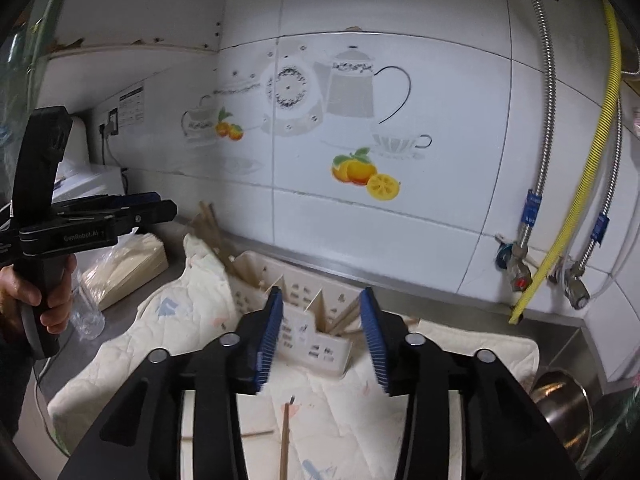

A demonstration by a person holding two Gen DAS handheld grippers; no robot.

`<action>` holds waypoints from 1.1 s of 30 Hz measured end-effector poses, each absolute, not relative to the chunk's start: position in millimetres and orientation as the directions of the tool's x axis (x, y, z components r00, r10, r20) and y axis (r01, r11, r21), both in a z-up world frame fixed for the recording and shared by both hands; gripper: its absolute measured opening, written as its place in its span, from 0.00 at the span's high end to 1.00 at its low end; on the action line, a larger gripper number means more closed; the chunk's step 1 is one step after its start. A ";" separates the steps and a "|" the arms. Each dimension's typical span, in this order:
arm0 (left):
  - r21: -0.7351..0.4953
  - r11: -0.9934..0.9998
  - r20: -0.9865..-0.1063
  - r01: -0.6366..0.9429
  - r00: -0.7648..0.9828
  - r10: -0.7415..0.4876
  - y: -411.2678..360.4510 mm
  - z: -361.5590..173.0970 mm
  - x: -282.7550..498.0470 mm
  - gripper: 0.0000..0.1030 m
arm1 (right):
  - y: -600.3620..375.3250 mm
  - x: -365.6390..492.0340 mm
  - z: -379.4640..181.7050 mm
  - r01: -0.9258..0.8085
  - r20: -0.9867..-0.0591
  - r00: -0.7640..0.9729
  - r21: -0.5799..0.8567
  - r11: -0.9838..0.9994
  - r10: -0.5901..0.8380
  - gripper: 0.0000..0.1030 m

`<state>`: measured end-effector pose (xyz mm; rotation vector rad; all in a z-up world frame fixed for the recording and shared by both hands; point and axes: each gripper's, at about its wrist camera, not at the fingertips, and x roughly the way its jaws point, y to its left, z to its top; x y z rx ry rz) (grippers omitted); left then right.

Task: Organize utensils
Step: 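Open the left gripper to drop the chopstick into the holder, then lower the right gripper onto a wooden chopstick and close on it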

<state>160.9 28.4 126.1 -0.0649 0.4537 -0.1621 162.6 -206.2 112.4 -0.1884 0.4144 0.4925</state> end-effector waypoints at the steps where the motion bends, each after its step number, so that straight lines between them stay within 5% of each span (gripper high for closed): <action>1: -0.100 0.985 -0.436 0.142 0.884 -0.172 28.5 121.0 155.3 0.44 | -207.1 155.1 107.2 -0.493 -0.427 0.802 -0.082 0.866 0.417 0.59; 8: -0.111 0.982 -0.483 0.153 0.855 -0.188 30.4 75.5 113.1 0.34 | -218.7 124.5 65.0 -0.503 -0.465 0.769 -0.016 0.864 0.439 0.57; 25: -0.097 0.981 -0.667 0.170 0.720 -0.191 14.4 -38.4 60.5 0.28 | -241.4 74.4 -69.9 -0.467 -0.659 0.638 0.079 0.881 0.397 0.58; 33: -0.110 0.980 -0.700 0.166 0.688 -0.195 16.0 -58.5 48.9 0.28 | -237.9 65.3 -95.9 -0.467 -0.696 0.600 0.096 0.879 0.395 0.77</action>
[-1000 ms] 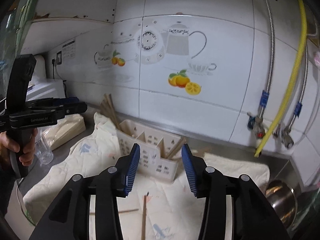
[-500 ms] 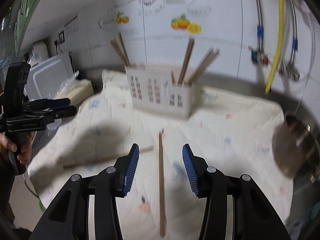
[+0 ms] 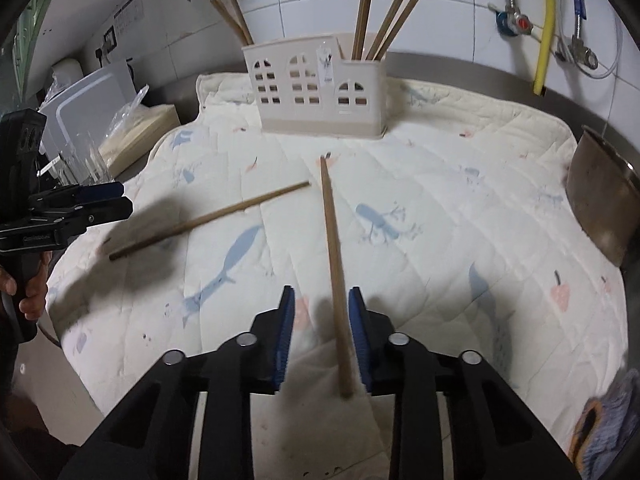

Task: Organize utensils
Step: 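Lower the right gripper onto a wooden chopstick and close on it, then lower the left gripper onto the last wooden chopstick and close on it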

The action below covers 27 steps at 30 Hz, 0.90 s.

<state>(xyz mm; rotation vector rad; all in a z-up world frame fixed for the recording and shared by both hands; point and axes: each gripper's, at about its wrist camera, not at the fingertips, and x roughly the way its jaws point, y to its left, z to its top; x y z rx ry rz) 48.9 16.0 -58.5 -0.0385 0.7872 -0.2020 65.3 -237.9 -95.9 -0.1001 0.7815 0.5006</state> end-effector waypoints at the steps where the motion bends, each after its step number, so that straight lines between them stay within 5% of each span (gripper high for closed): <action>1: -0.106 0.981 -0.702 0.165 0.686 -0.191 16.6 -60.1 47.6 0.28 | -237.2 65.6 -97.2 -0.467 -0.699 0.597 0.097 0.879 0.394 0.78; 13: -0.100 0.975 -0.719 0.198 0.663 -0.209 14.6 -71.8 40.5 0.30 | -239.6 72.9 -109.8 -0.449 -0.727 0.588 0.071 0.891 0.354 0.87; 27: -0.078 0.965 -0.753 0.252 0.620 -0.223 6.0 -91.0 51.6 0.64 | -240.5 66.5 -113.7 -0.449 -0.727 0.602 0.034 0.893 0.330 0.93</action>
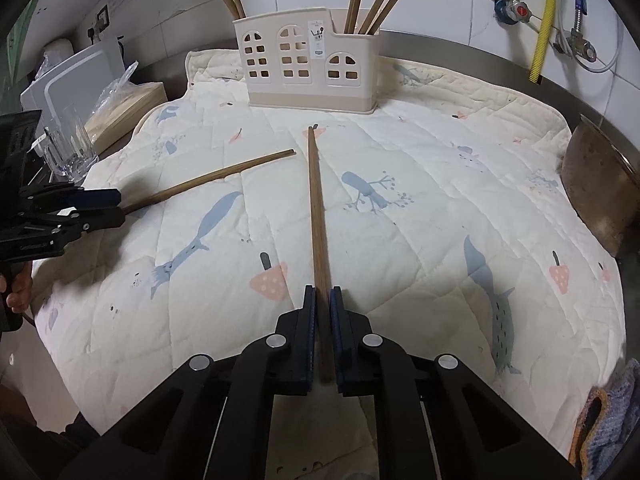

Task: Organize utensils
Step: 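Lower the left gripper onto the last wooden chopstick and close on it, then lift chopsticks over the holder with the right gripper while the left gripper carries its own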

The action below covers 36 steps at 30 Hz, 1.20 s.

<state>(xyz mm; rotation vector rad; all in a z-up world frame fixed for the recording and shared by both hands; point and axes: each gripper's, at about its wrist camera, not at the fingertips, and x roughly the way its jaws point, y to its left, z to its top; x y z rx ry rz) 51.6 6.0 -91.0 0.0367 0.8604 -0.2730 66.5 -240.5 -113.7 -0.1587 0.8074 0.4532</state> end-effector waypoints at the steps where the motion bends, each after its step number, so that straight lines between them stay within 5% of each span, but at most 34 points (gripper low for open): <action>1: -0.080 0.964 -0.754 0.252 0.617 -0.224 6.8 -91.9 53.2 0.65 | -240.7 66.2 -113.7 -0.448 -0.726 0.603 0.033 0.893 0.330 0.93; 26: -0.074 0.952 -0.757 0.297 0.605 -0.247 8.0 -87.4 48.3 0.94 | -241.5 62.6 -108.6 -0.438 -0.712 0.620 0.036 0.898 0.331 0.93; 36: -0.098 0.951 -0.700 0.292 0.659 -0.275 13.0 -42.9 48.7 0.95 | -248.6 56.0 -52.7 -0.441 -0.604 0.715 0.000 0.897 0.352 0.93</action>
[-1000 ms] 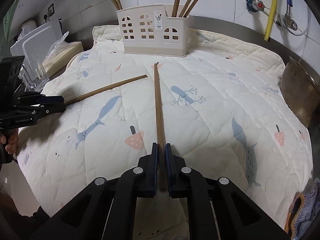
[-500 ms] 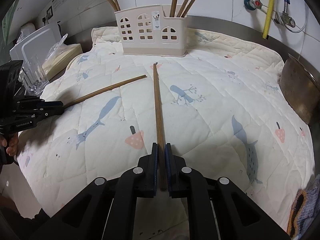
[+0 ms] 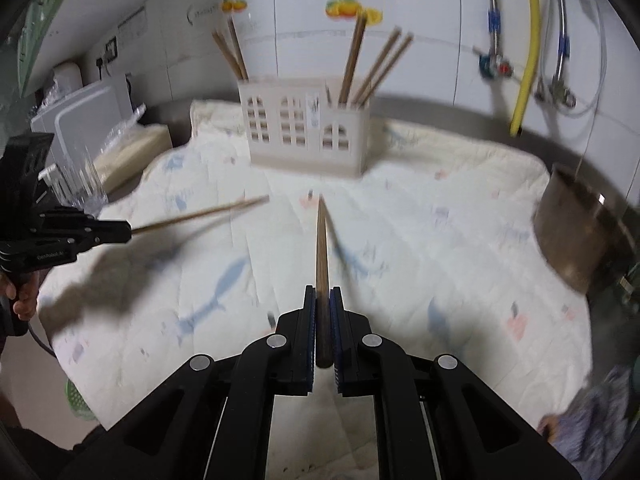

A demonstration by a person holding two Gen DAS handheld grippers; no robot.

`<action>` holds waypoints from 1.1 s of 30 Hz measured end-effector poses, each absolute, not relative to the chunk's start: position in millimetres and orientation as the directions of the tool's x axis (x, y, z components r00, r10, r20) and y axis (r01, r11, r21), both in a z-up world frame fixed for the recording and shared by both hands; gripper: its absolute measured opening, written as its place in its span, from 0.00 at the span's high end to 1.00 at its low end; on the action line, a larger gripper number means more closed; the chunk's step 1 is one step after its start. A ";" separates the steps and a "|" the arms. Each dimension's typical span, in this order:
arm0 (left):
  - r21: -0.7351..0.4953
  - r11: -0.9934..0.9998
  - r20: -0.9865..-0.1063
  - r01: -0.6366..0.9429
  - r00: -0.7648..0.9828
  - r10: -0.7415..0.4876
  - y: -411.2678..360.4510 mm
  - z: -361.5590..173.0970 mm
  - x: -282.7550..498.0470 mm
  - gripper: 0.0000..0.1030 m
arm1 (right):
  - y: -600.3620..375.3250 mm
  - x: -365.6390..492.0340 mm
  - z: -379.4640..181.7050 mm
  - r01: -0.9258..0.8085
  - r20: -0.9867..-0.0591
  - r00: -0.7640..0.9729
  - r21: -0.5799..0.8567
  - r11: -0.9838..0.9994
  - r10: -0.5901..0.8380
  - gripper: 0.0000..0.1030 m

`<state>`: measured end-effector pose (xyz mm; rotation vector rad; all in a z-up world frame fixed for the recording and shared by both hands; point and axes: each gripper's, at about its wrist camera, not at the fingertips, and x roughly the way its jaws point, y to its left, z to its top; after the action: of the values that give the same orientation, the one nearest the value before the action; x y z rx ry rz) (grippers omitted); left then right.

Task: Organize utensils
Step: 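Lift chopsticks over the holder with the right gripper while the left gripper carries its own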

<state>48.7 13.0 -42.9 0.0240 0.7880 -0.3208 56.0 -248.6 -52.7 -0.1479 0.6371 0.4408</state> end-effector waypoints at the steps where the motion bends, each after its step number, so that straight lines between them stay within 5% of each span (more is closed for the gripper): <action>1: -0.098 0.951 -0.690 0.292 0.669 -0.276 13.0 -36.7 49.8 0.95 | -248.2 56.4 -46.7 -0.443 -0.593 0.723 -0.003 0.896 0.355 0.93; 9: -0.058 0.948 -0.616 0.312 0.737 -0.279 4.6 7.4 62.8 0.95 | -244.1 69.8 6.2 -0.470 -0.508 0.762 -0.006 0.882 0.403 0.93; 33: -0.057 0.945 -0.471 0.323 0.826 -0.311 2.6 131.2 144.1 0.95 | -216.7 142.3 126.6 -0.568 -0.444 0.739 -0.008 0.823 0.507 0.94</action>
<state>144.1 2.6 131.2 0.0251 0.4956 -0.3370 142.3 -216.7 126.6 -0.1464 0.4430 0.5919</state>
